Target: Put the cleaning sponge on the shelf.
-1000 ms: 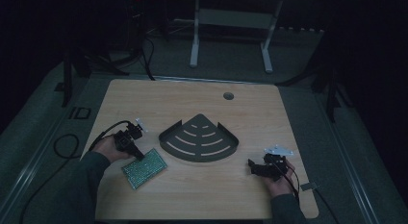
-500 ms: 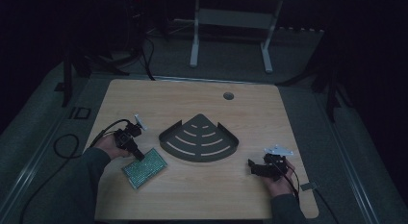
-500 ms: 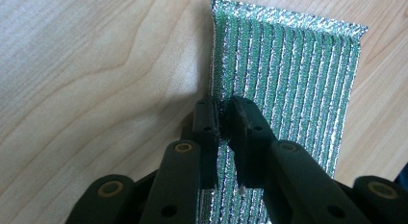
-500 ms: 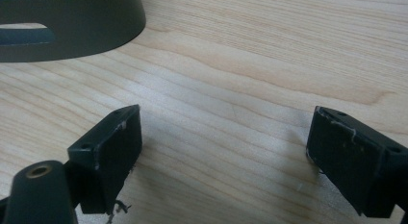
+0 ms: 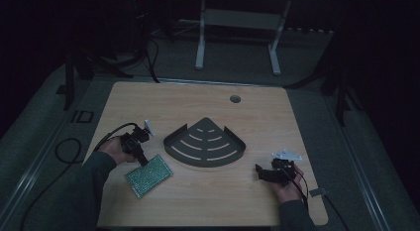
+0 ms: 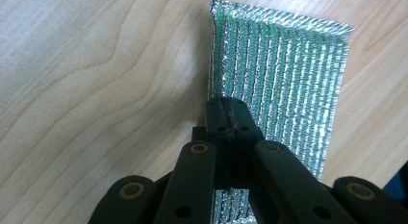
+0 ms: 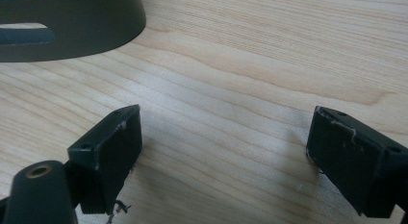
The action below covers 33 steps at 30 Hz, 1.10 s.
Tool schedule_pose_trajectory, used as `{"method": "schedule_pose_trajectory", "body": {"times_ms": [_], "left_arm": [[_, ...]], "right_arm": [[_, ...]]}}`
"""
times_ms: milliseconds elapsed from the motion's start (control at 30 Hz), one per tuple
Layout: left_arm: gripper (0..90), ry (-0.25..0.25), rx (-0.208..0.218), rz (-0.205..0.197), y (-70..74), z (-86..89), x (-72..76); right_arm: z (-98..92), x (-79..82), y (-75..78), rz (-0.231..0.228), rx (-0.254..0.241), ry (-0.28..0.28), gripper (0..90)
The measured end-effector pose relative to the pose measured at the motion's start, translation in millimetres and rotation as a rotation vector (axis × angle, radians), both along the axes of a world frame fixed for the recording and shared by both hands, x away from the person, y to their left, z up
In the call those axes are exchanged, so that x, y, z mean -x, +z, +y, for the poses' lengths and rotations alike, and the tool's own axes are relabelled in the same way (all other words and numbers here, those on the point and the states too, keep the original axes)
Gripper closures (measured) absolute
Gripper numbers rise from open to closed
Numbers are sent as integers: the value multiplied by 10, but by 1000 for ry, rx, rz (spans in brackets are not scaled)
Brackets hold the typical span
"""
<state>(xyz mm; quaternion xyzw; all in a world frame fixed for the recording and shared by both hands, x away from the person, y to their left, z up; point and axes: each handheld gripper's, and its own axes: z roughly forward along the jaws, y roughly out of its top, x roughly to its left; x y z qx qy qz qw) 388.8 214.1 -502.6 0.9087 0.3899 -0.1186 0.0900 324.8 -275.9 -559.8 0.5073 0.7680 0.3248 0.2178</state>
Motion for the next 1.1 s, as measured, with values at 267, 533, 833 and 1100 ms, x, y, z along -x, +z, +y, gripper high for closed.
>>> {"method": "schedule_pose_trajectory", "body": {"times_ms": [267, 533, 833, 1100], "left_arm": [[900, 4, 3, -28, 165, 11, 37], [900, 3, 6, -49, 283, 32, 36], [900, 15, 2, -70, 431, 71, 27], [900, 19, 4, -95, 560, 75, 9]], "right_arm": [[0, 0, 0, 0, 0, 0, 119], [0, 0, 0, 0, 0, 0, 119], [0, 0, 0, 0, 0, 0, 119], [1, 0, 0, 1, -1, -1, 119]]}}
